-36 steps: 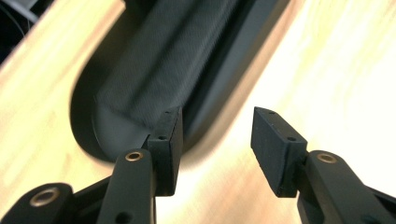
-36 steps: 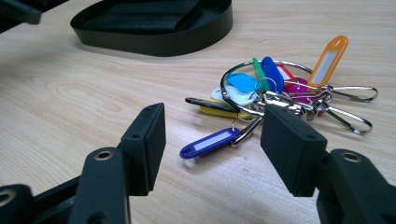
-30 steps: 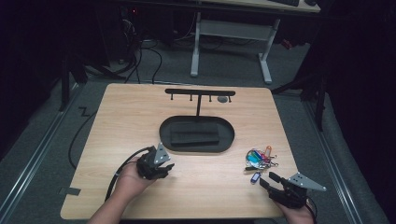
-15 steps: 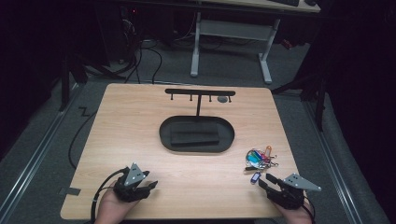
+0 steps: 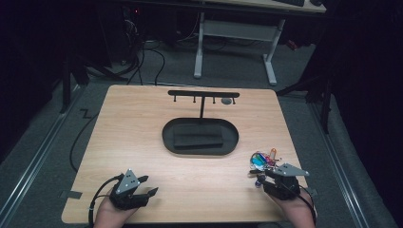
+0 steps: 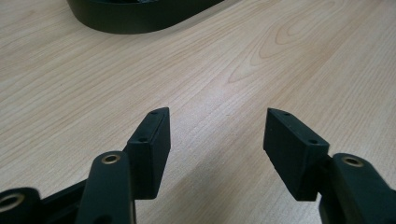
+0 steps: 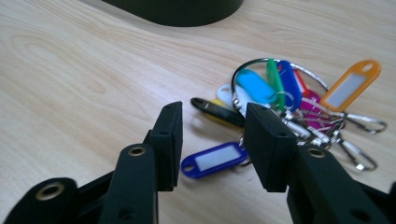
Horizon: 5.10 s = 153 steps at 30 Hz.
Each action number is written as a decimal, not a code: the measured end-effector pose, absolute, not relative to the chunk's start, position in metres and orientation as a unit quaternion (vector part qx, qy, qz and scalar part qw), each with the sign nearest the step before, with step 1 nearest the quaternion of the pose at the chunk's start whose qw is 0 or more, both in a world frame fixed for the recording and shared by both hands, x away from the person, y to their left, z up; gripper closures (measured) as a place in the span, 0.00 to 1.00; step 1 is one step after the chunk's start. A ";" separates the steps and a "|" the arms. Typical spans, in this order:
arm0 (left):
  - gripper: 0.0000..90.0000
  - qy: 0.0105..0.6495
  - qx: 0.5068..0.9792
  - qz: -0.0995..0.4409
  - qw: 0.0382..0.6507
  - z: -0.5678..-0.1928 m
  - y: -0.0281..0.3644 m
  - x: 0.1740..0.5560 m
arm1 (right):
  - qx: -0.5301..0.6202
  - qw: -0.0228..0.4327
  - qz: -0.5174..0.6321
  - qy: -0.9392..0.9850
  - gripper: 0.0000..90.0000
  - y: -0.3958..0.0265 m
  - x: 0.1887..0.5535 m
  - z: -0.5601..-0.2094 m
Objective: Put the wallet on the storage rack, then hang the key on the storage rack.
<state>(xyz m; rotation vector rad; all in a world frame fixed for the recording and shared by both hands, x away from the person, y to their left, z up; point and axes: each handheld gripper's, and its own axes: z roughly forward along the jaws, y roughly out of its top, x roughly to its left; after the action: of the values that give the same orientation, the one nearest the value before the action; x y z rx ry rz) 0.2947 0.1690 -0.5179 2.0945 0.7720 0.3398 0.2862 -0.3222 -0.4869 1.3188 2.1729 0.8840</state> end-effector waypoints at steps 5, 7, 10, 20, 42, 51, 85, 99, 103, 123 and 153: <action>0.46 0.300 0.843 0.140 0.423 -0.519 0.166 0.292 | 0.484 0.214 0.295 0.796 0.64 -0.323 0.300 -0.480; 0.45 0.299 0.843 0.139 0.425 -0.519 0.168 0.291 | 0.482 0.202 0.272 0.808 0.64 -0.323 0.308 -0.479; 0.45 0.305 0.839 0.134 0.429 -0.519 0.171 0.293 | 0.479 0.187 0.251 0.820 0.64 -0.321 0.317 -0.479; 0.45 0.291 0.849 0.135 0.421 -0.518 0.166 0.289 | 0.456 0.157 0.185 0.856 0.64 -0.311 0.335 -0.471; 0.45 0.278 0.863 0.131 0.402 -0.522 0.165 0.285 | 0.417 0.095 0.059 0.902 0.78 -0.286 0.387 -0.473; 0.45 0.274 0.865 0.132 0.398 -0.522 0.167 0.284 | 0.414 0.087 0.024 0.906 0.82 -0.279 0.394 -0.483; 0.45 0.275 0.866 0.132 0.396 -0.523 0.169 0.285 | 0.341 0.119 0.008 0.932 0.97 -0.268 0.366 -0.374; 0.45 0.275 0.864 0.132 0.401 -0.524 0.170 0.286 | 0.346 0.104 0.039 0.931 0.97 -0.263 0.364 -0.334; 0.45 0.275 0.864 0.131 0.401 -0.524 0.170 0.285 | 0.350 0.105 0.042 0.930 0.97 -0.260 0.365 -0.322; 0.45 0.274 0.865 0.130 0.400 -0.525 0.171 0.286 | 0.343 0.134 0.049 0.929 0.97 -0.243 0.382 -0.275; 0.45 0.282 0.864 0.129 0.397 -0.528 0.182 0.283 | 0.339 0.143 0.062 0.928 0.98 -0.206 0.451 -0.269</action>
<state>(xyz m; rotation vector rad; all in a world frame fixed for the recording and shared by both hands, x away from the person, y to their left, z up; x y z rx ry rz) 0.2829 0.1815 -0.5276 2.1893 0.7145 0.3267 0.4505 -0.2057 -0.2687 0.9768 2.6771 0.1796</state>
